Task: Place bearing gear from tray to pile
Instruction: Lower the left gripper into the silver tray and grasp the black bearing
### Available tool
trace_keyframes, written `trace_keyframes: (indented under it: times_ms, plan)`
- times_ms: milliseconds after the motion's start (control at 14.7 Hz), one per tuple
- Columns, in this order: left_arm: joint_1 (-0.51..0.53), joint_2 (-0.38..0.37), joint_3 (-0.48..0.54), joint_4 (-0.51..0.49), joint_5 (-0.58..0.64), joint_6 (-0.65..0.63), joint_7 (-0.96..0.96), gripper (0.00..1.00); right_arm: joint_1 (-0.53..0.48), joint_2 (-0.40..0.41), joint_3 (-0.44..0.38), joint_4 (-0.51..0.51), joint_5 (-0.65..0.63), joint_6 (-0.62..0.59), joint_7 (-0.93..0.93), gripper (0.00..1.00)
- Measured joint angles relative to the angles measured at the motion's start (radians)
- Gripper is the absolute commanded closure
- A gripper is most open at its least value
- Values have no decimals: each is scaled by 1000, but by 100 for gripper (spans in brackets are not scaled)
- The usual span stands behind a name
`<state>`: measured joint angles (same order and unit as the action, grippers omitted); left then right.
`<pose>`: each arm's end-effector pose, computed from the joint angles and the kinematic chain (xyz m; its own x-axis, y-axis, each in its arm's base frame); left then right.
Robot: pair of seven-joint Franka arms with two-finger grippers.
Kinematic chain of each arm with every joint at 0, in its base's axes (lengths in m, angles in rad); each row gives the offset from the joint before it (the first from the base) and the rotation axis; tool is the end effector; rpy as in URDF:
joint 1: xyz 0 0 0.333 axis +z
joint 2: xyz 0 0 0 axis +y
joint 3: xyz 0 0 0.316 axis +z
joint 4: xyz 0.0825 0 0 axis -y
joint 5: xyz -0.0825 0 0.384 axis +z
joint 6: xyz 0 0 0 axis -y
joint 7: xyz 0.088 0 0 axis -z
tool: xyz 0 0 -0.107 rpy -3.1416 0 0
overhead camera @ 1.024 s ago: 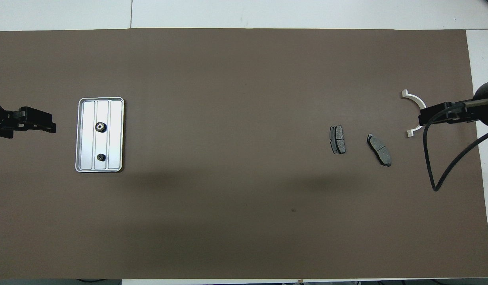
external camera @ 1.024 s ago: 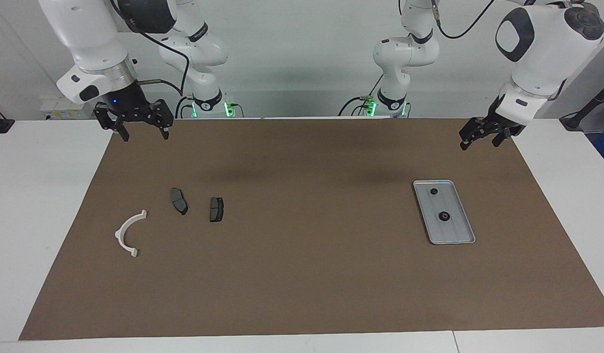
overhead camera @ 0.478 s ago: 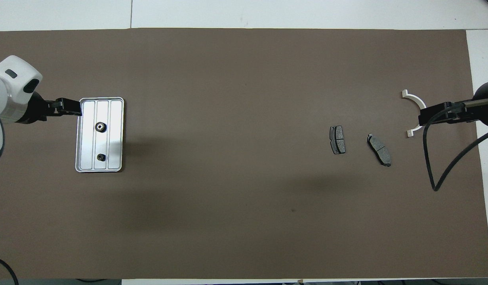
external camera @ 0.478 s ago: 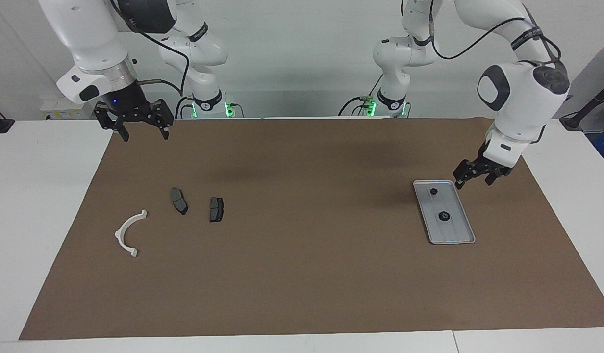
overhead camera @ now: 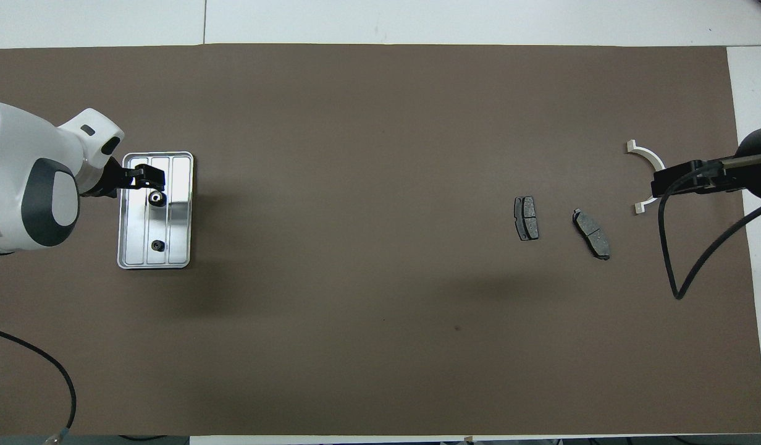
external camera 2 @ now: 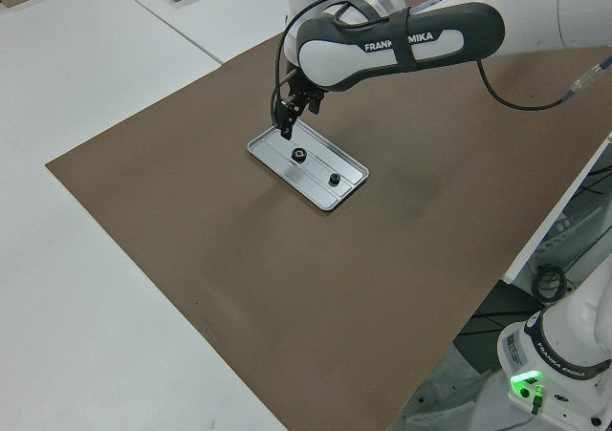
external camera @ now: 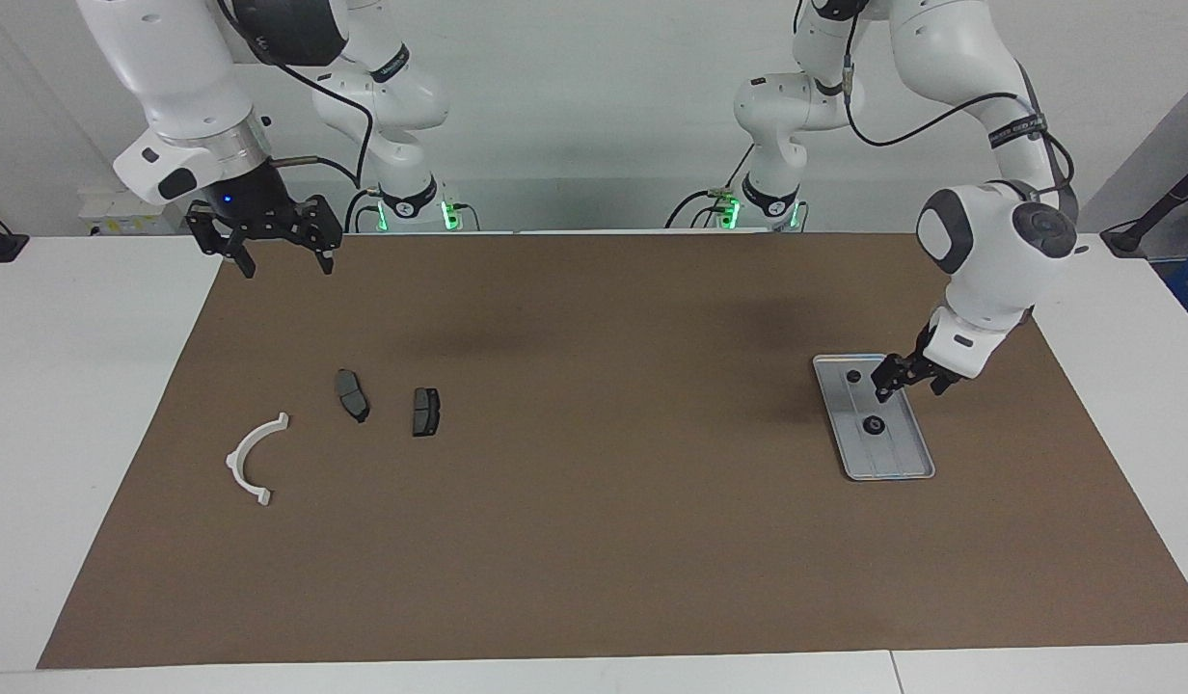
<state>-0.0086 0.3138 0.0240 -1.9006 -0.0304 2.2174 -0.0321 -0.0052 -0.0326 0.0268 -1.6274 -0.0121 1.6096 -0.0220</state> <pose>0.6210 0.0078 0.3370 0.9979 0.0646 0.0025 0.0645 -0.9978 0.0170 0.5475 0.0108 0.6191 0.9989 0.0440 0.0145 0.0439 -0.9989 0.0133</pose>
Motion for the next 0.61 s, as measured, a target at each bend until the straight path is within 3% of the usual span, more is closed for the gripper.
trace_keyframes:
  times_ms: [205,409,614]
  plan:
    - [0,41,1,11,-18,31,0,12,0,0,0,0,0,-6,0,0]
    - [0,52,1,11,-20,39,-2,32,0,0,2,0,0,-19,0,0]
    - [0,63,2,8,-20,38,-4,33,0,-1,2,0,0,-20,0,0]
